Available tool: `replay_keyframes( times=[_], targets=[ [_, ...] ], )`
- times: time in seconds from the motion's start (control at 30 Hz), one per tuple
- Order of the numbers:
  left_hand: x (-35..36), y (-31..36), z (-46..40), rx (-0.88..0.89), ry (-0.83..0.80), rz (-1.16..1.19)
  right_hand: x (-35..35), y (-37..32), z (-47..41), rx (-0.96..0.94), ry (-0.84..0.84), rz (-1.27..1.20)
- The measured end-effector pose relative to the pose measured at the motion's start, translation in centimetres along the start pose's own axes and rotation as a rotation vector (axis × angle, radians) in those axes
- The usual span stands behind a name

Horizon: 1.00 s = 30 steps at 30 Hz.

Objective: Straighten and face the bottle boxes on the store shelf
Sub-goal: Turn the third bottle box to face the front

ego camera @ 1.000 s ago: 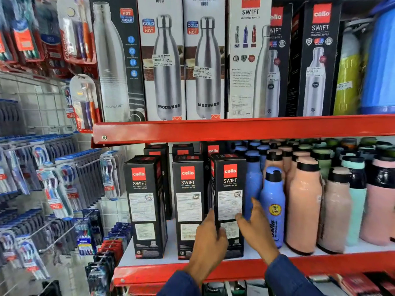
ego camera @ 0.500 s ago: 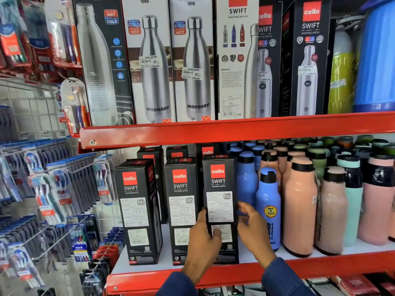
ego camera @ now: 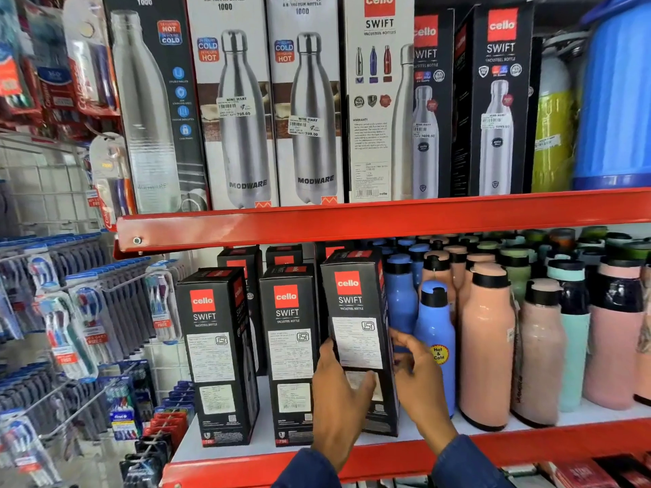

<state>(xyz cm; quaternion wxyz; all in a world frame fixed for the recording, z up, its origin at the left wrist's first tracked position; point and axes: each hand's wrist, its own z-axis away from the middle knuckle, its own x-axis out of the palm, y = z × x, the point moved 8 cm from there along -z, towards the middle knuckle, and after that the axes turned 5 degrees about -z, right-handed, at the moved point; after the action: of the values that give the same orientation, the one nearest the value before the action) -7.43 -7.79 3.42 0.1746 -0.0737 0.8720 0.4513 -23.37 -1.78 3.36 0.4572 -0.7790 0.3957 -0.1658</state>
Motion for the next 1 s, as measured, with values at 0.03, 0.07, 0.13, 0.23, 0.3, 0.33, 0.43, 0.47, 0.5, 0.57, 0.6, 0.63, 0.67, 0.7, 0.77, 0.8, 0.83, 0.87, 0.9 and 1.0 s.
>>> replay_keyframes(
  times=[0.03,0.07,0.13,0.23,0.3,0.33,0.43,0.47,0.5,0.57,0.6,0.63,0.67,0.7,0.77,0.8,0.83,0.87,0.9,1.0],
  targets=[
    [0.1,0.0,0.0,0.000,0.003,0.011,-0.3,-0.1,-0.1,-0.011,0.018,0.018],
    [0.3,0.0,0.1,0.000,0.003,0.020,-0.4,-0.1,-0.2,-0.030,0.032,0.033],
    [0.5,0.3,0.1,0.009,0.001,0.042,-0.5,-0.1,-0.2,-0.041,0.028,0.051],
    [0.6,0.8,0.0,0.041,0.016,0.039,-0.2,0.5,-0.1,-0.003,-0.019,-0.011],
    [0.6,0.4,-0.3,0.033,0.011,0.028,-0.2,0.9,-0.2,0.015,-0.047,-0.056],
    [0.7,0.2,-0.5,0.023,0.003,0.017,-0.1,1.1,-0.3,0.014,-0.062,-0.071],
    [0.6,0.0,-0.8,0.017,-0.012,-0.026,-0.3,0.7,-0.5,-0.013,-0.086,-0.052],
    [0.5,0.0,-1.0,0.022,-0.020,-0.042,-0.3,0.8,-0.6,-0.026,-0.085,-0.044],
    [0.5,0.1,-1.0,0.034,-0.037,-0.050,-0.5,0.8,-0.6,-0.024,-0.071,-0.040],
    [0.6,0.3,-1.2,0.052,-0.092,-0.045,-0.8,1.2,-0.8,-0.013,-0.032,-0.063],
    [0.7,0.3,-1.3,0.066,-0.115,-0.042,-0.9,1.5,-0.9,-0.011,-0.016,-0.080],
    [0.7,0.4,-1.3,0.087,-0.131,-0.047,-0.9,1.6,-0.9,-0.001,-0.006,-0.084],
    [0.7,0.4,-1.4,0.111,-0.135,-0.059,-0.7,1.9,-1.0,0.004,-0.011,-0.086],
    [0.7,0.3,-1.5,0.129,-0.136,-0.067,-0.5,1.9,-1.0,0.008,-0.018,-0.066],
    [0.8,-0.2,-1.6,0.129,-0.149,-0.049,-0.1,2.0,-0.9,-0.017,-0.029,-0.012],
    [0.9,-0.7,-1.7,0.119,-0.152,-0.044,0.0,2.0,-0.9,-0.032,-0.033,0.010],
    [0.9,-0.9,-1.7,0.112,-0.151,-0.046,0.0,1.9,-0.8,-0.037,-0.033,0.032],
    [0.8,-1.2,-1.7,0.104,-0.139,-0.046,0.1,1.8,-0.7,-0.055,-0.031,0.044],
    [0.6,-1.4,-1.7,0.103,-0.120,-0.045,0.0,1.5,-0.6,-0.063,-0.025,0.058],
    [0.2,-1.8,-1.8,0.099,-0.088,-0.037,-0.2,0.9,-0.2,-0.095,-0.013,0.068]
  ],
)
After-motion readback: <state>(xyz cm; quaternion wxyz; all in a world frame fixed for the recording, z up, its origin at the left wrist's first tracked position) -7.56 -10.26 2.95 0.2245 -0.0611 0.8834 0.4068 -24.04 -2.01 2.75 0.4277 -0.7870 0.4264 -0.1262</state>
